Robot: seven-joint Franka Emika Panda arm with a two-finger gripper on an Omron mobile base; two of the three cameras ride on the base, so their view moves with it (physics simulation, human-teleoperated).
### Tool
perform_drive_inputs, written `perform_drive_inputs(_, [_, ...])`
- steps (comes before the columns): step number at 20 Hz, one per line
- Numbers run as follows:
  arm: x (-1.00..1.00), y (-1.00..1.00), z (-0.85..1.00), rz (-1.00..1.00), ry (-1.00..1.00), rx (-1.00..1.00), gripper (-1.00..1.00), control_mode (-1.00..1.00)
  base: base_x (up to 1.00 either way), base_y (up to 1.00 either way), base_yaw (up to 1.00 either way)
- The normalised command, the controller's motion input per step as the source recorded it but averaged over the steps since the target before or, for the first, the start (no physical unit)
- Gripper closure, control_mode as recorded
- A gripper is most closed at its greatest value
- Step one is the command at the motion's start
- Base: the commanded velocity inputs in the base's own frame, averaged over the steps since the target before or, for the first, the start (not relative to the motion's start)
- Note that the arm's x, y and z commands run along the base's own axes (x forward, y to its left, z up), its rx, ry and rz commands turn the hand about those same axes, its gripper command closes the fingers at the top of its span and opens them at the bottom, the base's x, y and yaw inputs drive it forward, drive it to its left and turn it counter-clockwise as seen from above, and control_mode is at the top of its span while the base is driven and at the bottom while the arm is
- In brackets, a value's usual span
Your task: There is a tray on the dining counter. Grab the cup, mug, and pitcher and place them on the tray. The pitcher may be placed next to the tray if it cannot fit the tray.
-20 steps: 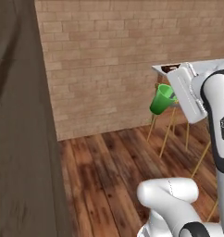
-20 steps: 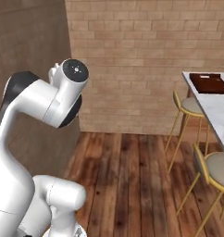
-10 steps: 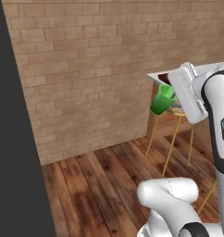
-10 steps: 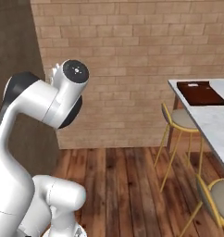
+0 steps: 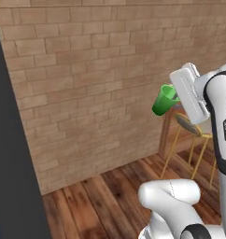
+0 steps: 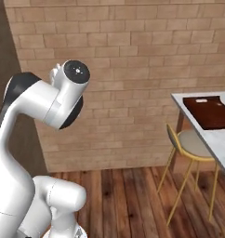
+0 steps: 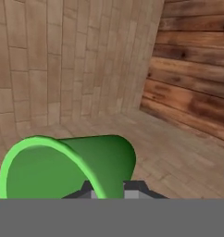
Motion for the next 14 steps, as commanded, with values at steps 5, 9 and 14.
perform_drive_inputs(5, [0.0,0.0,0.0,0.0,0.0,0.0,1.0,1.0,1.0,0.43,-0.14])
perform_drive_inputs(9, [0.0,0.0,0.0,0.0,0.0,0.0,1.0,1.0,1.0,0.29,-0.2])
perform_drive_inputs(14, [0.0,0.0,0.0,0.0,0.0,0.0,1.0,1.0,0.64,0.08,-0.54])
